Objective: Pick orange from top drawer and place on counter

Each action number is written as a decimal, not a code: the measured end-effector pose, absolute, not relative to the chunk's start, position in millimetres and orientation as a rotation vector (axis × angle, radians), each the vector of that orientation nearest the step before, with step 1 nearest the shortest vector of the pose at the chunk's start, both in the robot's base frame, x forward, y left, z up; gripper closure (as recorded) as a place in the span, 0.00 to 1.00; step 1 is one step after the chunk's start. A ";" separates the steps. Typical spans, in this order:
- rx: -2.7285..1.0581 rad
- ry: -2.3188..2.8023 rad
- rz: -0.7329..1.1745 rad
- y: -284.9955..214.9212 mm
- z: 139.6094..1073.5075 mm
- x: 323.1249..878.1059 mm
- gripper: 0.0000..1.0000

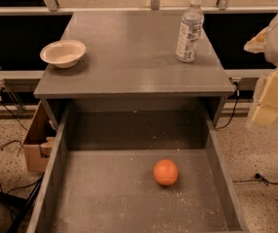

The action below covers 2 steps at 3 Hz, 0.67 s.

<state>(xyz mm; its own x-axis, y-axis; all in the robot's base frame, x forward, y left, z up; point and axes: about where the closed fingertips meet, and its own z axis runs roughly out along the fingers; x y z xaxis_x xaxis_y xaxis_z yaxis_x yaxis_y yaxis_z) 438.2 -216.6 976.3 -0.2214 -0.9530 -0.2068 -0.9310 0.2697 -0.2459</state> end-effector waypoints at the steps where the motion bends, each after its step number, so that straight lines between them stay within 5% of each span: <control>1: -1.724 2.232 -0.099 -216.6 976.3 438.2 0.00; 2: -1.682 2.244 -0.118 -212.9 972.1 435.4 0.00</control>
Offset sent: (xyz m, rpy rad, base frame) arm -0.0069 0.0079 -0.0157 0.0071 -0.0252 -0.0750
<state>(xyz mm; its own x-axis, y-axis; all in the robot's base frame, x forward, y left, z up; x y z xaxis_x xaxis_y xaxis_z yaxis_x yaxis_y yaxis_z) 435.4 -212.9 972.1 -0.2461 -0.9454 -0.2137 -0.9179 0.2981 -0.2619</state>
